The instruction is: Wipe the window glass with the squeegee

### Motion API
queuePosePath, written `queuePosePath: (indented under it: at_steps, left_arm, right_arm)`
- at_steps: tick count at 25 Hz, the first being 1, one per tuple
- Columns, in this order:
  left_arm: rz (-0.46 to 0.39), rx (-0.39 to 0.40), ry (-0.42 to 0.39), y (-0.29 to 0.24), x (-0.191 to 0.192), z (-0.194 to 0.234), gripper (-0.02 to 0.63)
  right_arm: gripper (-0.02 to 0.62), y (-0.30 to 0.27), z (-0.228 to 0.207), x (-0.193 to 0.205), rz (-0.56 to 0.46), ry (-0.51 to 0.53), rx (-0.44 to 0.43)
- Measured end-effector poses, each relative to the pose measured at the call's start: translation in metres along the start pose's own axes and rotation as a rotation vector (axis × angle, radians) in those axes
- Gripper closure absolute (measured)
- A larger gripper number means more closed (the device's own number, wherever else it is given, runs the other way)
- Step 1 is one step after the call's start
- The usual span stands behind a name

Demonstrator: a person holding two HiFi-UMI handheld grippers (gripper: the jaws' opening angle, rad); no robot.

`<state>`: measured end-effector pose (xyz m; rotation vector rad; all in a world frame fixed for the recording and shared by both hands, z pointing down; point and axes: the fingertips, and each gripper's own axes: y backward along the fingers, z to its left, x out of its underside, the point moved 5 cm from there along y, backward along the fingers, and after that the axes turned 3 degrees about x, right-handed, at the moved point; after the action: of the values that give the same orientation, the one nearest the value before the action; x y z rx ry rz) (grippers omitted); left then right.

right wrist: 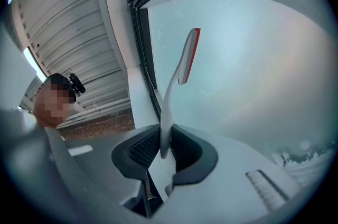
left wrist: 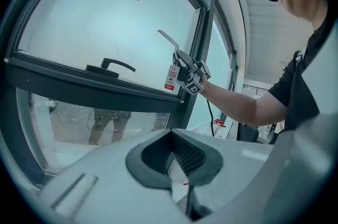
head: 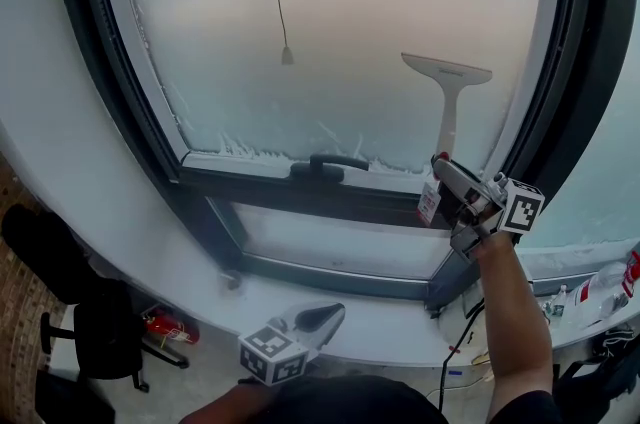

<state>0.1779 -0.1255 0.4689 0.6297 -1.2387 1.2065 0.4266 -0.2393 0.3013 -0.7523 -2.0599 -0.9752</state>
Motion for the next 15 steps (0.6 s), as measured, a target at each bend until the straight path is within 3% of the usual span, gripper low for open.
queuePosePath:
  at_steps: [15]
  left_arm:
    - [0.027, 0.022, -0.008, -0.004, 0.007, 0.0, 0.606]
  right_arm:
    - [0.511, 0.028, -0.024, 0.056, 0.012, -0.101, 0.038]
